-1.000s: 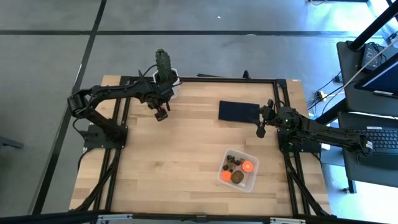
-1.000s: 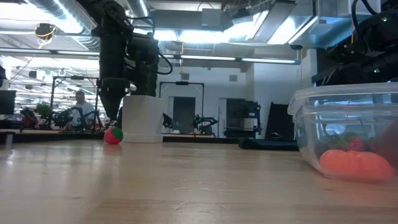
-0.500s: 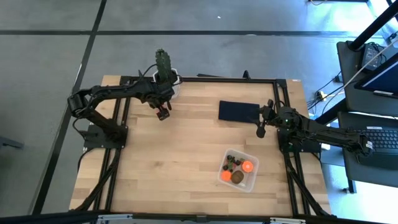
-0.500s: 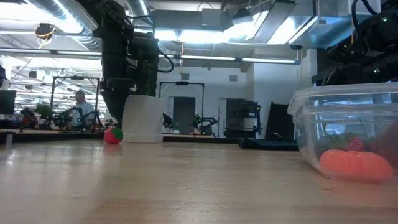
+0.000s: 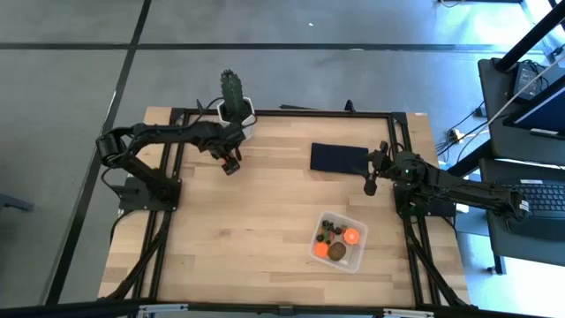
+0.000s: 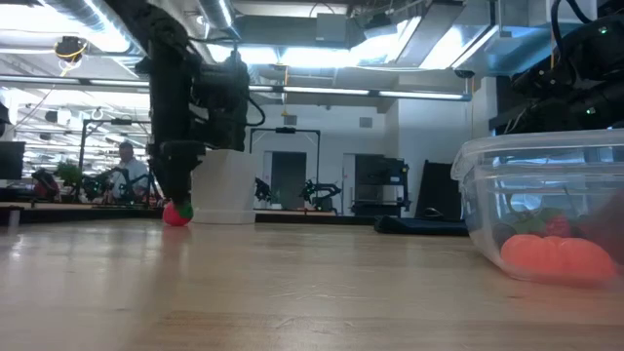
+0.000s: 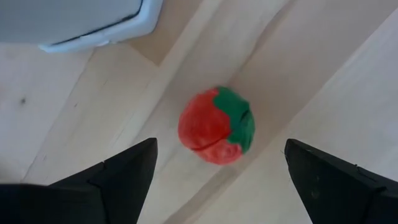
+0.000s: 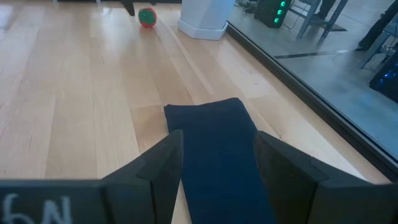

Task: Pick and placing Produce into tupperware
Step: Put the strawberry into the transparent bin

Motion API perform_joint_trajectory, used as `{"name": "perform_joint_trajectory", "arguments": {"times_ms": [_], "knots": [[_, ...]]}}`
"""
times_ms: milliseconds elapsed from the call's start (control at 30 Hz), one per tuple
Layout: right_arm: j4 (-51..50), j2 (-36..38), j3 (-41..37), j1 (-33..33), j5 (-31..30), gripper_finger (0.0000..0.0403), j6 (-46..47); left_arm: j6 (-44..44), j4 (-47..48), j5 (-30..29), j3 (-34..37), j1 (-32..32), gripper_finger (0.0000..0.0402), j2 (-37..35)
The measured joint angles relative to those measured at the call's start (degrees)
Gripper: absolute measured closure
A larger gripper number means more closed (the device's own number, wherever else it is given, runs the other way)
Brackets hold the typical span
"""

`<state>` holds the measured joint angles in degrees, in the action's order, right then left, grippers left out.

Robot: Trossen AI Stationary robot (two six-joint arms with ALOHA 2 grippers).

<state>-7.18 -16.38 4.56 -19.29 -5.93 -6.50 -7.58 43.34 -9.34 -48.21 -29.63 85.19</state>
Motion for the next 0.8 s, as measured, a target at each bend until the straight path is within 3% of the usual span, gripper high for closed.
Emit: {"name": "perform_joint_trajectory", "arguments": {"times_ms": [433, 800], "knots": [[0.00, 0.02, 0.00, 0.02, 0.00, 0.0205, 0.11, 0.50, -10.94, -0.40, 5.92, 0.02, 0.0058, 0.00], [0.00, 0.00, 0.00, 0.00, 0.02, 0.0205, 0.20, 0.56, -13.06, -0.48, 8.23, -0.26, 0.0058, 0.00]]}}
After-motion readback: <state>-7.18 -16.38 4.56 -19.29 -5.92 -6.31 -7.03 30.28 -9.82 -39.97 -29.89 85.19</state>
